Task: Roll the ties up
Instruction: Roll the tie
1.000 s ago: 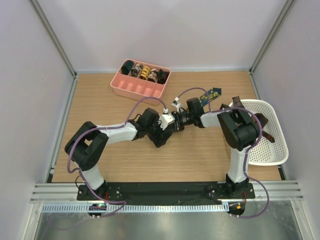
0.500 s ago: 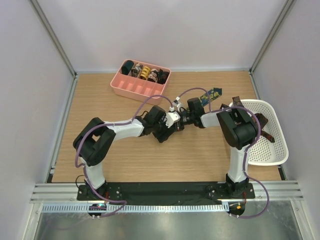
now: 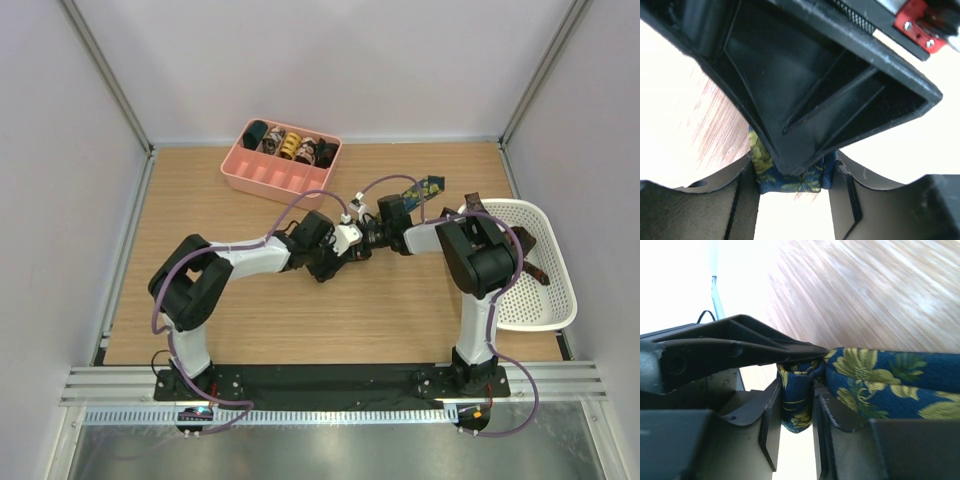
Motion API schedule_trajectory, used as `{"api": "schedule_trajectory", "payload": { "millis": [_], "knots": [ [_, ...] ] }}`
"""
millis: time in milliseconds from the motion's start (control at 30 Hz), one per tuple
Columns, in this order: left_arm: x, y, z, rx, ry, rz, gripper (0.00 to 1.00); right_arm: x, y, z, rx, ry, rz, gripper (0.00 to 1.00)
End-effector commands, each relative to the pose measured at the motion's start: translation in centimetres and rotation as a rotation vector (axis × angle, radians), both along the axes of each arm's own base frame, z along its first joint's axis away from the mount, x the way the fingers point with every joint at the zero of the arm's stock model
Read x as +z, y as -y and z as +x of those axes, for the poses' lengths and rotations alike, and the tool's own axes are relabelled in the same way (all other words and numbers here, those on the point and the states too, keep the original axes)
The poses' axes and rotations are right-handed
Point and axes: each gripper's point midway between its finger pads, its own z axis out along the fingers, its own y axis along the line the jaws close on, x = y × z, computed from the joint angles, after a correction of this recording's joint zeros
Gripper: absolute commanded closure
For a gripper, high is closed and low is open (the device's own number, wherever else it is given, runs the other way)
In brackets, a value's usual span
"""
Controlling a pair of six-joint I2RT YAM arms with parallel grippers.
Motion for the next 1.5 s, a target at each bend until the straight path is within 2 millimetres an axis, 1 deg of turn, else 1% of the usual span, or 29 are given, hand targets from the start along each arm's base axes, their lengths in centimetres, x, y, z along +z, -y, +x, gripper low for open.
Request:
{"api": "schedule_trajectory", "payload": {
  "millis": [0,67,133,367,400,433,467,633,667,700,733,800,867,933,967,1000,1067,1100,1133,1167,1200,1233,1300,1367,1467],
  "knots": [
    [-1.1,-1.1,-1.4,-0.007,-0.075,0.062,0.50,-0.2,0.9,0.7,-0.038,0.042,-0.067,0.66],
    [-1.1,-1.1,-1.3,-0.006,-0.076,0.068,0.53,-0.8,1.2,0.8,-0.044,0.036,-0.099,0.63],
    [-1.1,-1.0,-1.4,-0.012,-0.085,0.071,0.56,-1.4,1.2,0.8,-0.046,0.023,-0.112,0.64],
    [-1.5,-1.0,-1.5,-0.016,-0.096,0.097,0.56,-2.2,1.7,1.3,-0.070,0.016,-0.168,0.60],
    [-1.5,-1.0,-1.6,-0.016,-0.097,0.102,0.56,-2.3,1.9,1.2,-0.072,0.011,-0.176,0.56],
    [-1.5,-1.0,-1.6,-0.018,-0.100,0.103,0.56,-2.1,1.9,1.3,-0.073,0.019,-0.176,0.47],
    [-1.6,-0.9,-1.6,-0.018,-0.103,0.103,0.56,-2.2,2.1,1.5,-0.086,0.022,-0.192,0.42],
    [-2.0,-1.0,-1.7,-0.015,-0.120,0.127,0.56,-1.8,2.3,1.4,-0.091,0.025,-0.210,0.42],
    [-2.0,-0.9,-1.6,-0.016,-0.120,0.130,0.56,-1.5,2.4,1.6,-0.097,0.035,-0.213,0.44],
    [-2.1,-1.0,-1.6,-0.014,-0.126,0.137,0.56,-1.6,2.5,1.5,-0.097,0.032,-0.222,0.48],
    [-2.2,-1.0,-1.5,-0.010,-0.128,0.142,0.57,-1.6,2.6,1.6,-0.098,0.032,-0.225,0.49],
    [-2.3,-1.2,-1.5,-0.004,-0.135,0.155,0.57,-1.9,2.9,1.6,-0.109,0.031,-0.247,0.48],
    [-2.3,-1.2,-1.4,0.000,-0.134,0.163,0.57,-2.3,3.0,1.4,-0.115,0.025,-0.260,0.44],
    [-2.3,-1.3,-1.4,-0.003,-0.137,0.172,0.58,-2.7,3.4,1.4,-0.130,0.022,-0.279,0.43],
    [-2.3,-1.2,-1.4,-0.003,-0.138,0.172,0.58,-2.8,3.5,1.4,-0.133,0.018,-0.281,0.45],
    [-2.3,-1.3,-1.4,-0.003,-0.137,0.179,0.58,-3.0,3.4,1.4,-0.132,0.016,-0.283,0.54],
    [-2.1,-1.2,-1.3,0.002,-0.134,0.176,0.56,-2.9,3.2,1.5,-0.124,0.014,-0.274,0.63],
    [-2.1,-1.2,-1.3,0.003,-0.137,0.174,0.52,-3.1,3.2,1.5,-0.123,0.009,-0.274,0.68],
    [-1.7,-1.0,-1.2,0.005,-0.135,0.163,0.49,-3.4,3.1,1.4,-0.117,-0.005,-0.271,0.69],
    [-1.5,-0.8,-1.2,-0.003,-0.128,0.159,0.45,-3.6,3.1,1.4,-0.114,-0.007,-0.270,0.73],
    [-1.2,-0.7,-1.1,-0.001,-0.125,0.151,0.40,-3.7,3.0,1.4,-0.110,-0.010,-0.264,0.74],
    [-0.9,-0.5,-1.0,-0.005,-0.119,0.144,0.37,-4.0,2.9,1.1,-0.100,-0.023,-0.258,0.75],
    [-0.3,0.0,-0.8,-0.016,-0.110,0.125,0.34,-4.0,2.8,1.3,-0.099,-0.020,-0.253,0.75],
    [0.2,0.5,-0.3,-0.022,-0.097,0.115,0.33,-4.0,2.7,1.3,-0.092,-0.017,-0.245,0.76],
    [0.3,0.9,0.0,-0.029,-0.098,0.113,0.32,-4.0,2.6,1.3,-0.085,-0.020,-0.232,0.77]
  ]
}}
